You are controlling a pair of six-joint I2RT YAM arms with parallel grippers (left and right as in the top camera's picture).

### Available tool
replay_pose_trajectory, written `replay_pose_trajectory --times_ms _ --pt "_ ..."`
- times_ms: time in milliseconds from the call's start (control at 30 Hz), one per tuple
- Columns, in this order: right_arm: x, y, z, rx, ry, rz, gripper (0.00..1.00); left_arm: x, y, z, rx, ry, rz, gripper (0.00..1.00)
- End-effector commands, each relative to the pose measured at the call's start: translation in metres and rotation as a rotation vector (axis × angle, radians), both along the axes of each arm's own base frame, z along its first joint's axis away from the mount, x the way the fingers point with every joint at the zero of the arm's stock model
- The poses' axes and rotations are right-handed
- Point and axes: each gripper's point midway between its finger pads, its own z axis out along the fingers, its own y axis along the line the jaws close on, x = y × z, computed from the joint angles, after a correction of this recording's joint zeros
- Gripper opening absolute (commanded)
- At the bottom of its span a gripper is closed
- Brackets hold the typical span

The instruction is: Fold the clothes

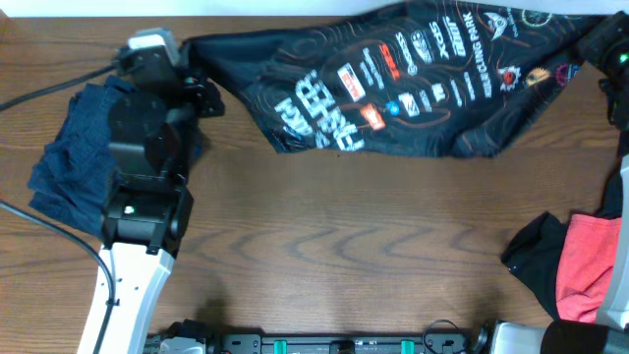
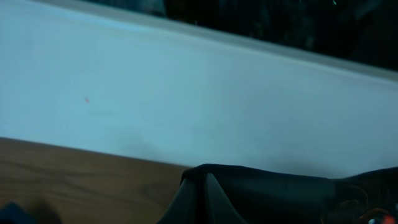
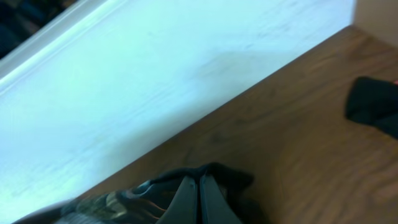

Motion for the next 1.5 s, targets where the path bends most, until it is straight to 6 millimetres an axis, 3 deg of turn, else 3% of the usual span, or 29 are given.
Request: replay_pose_trajectory --times_ms 0,100,200,300,400,500,533,633,833,1100,1200,1300,1467 --pt "-0.014 -0.024 -0.001 -0.059 0.052 -0.114 0.01 -0.002 0.015 0.028 -0.015 -0.045 0.032 0.06" --pt "-0.035 -0.035 -0.026 -0.074 0.182 -0.192 0.01 -0.008 0.003 0.008 -0.014 0.046 -0.050 0.06" --pt "-0.066 -0.048 -0.052 -0.112 0.350 -0.288 0.01 -0.027 -0.013 -0.035 -0.022 0.240 -0.146 0.06" --pt "-0.106 -0.051 -0.080 -0.140 0.556 -0.339 0.01 -0.061 -0.020 -0.092 -0.038 0.510 -0.193 0.06" --pt "-0.144 -0.042 -0.111 -0.125 0.760 -0.320 0.02 -0.103 -0.016 -0.143 -0.042 0.784 -0.184 0.06" --pt "-0.177 -0.031 -0.141 -0.102 0.939 -0.291 0.05 -0.140 -0.013 -0.173 -0.046 0.989 -0.175 0.06" --pt "-0.187 -0.028 -0.152 -0.098 0.997 -0.276 0.14 -0.150 -0.012 -0.180 -0.046 1.044 -0.172 0.06" --pt "-0.203 -0.023 -0.176 -0.102 1.096 -0.235 0.40 -0.171 -0.011 -0.191 -0.048 1.147 -0.166 0.06" --pt "-0.212 -0.016 -0.204 -0.070 1.146 -0.211 0.41 -0.182 -0.010 -0.195 -0.048 1.199 -0.163 0.07" --pt "-0.217 0.016 -0.239 0.089 1.166 -0.104 0.43 -0.181 -0.010 -0.196 -0.048 1.201 -0.163 0.07" --pt "-0.215 0.026 -0.260 0.128 1.156 -0.053 0.44 -0.180 -0.010 -0.197 -0.048 1.207 -0.163 0.07" --pt "-0.205 0.035 -0.282 0.159 1.100 -0.016 0.44 -0.179 -0.010 -0.198 -0.048 1.210 -0.163 0.07" --pt "-0.165 0.054 -0.312 0.205 0.901 0.075 0.43 -0.178 -0.010 -0.199 -0.048 1.213 -0.162 0.07"
